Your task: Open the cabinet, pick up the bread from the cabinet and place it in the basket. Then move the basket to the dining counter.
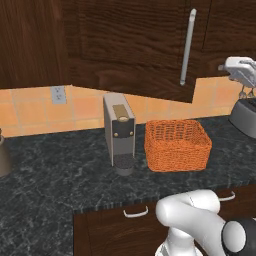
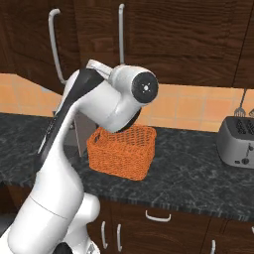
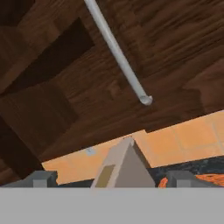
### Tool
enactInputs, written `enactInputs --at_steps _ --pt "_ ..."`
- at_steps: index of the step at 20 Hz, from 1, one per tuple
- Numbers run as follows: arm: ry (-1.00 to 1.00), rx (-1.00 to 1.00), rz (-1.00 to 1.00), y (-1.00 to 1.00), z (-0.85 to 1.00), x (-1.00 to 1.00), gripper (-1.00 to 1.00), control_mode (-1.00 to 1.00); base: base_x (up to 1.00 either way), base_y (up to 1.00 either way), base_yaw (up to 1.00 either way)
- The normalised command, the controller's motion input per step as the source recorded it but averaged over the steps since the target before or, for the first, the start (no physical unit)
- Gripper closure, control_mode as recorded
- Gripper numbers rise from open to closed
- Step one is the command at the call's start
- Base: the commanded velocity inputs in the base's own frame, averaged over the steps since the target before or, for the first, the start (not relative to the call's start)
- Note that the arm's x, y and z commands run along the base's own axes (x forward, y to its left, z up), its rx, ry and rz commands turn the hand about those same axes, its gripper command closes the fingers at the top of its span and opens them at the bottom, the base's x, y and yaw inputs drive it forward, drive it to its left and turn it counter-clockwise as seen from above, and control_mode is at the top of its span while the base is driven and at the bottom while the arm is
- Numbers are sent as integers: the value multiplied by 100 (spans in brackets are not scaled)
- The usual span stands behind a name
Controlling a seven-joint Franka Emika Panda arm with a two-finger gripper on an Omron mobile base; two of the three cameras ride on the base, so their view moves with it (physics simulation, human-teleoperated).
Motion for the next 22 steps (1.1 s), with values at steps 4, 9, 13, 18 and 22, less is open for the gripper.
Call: enactInputs --at_steps 4,9,13,18,22 --pt "19 26 -47 48 -30 74 -100 -100 0 0 0" --pt "22 20 -18 13 0 43 -100 -100 0 0 0" --pt "6 23 15 20 0 -4 -100 -100 0 0 0" --pt "0 3 42 90 0 -28 -100 -100 0 0 0" --pt "-3 -6 43 100 4 -70 -100 -100 0 0 0"
